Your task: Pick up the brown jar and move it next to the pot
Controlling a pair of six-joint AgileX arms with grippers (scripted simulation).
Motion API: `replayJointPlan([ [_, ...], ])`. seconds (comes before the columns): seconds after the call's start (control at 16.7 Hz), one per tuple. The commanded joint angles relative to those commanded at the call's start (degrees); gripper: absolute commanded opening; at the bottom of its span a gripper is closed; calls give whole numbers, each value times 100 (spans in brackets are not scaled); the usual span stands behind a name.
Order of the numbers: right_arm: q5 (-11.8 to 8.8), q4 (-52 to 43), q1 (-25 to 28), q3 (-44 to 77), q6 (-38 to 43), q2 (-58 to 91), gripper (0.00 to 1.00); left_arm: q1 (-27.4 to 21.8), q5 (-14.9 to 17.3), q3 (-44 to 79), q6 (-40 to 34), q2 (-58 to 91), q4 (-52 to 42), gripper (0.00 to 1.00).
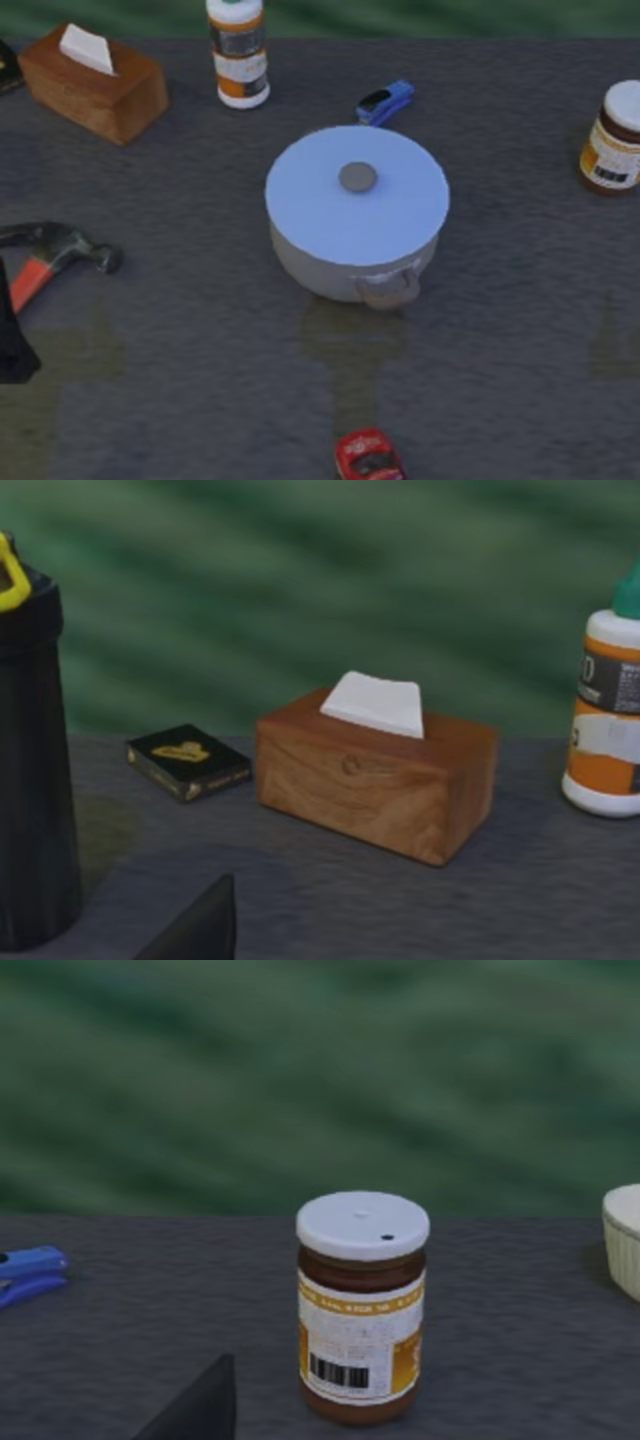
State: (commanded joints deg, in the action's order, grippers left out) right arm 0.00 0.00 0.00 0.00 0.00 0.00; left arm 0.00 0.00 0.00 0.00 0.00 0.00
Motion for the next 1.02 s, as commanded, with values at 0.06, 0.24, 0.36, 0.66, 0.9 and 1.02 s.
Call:
replayJointPlan([
  [0.06,0,0,0,0,0,0,100,0,0,0,0,0,0,100],
  [0.24,0,-123,-6,132,-10,160,100,0,0,0,0,0,0,100],
  [0.36,5,-416,-22,460,-38,553,100,0,0,0,0,0,0,100],
  [0.66,53,-1749,-114,2089,-192,2466,100,0,0,0,0,0,0,100],
  [0.9,99,-3178,-198,4007,-402,4589,100,0,0,0,0,0,0,100],
  [1.02,111,-3940,-226,5105,-539,5755,100,0,0,0,0,0,0,100],
])
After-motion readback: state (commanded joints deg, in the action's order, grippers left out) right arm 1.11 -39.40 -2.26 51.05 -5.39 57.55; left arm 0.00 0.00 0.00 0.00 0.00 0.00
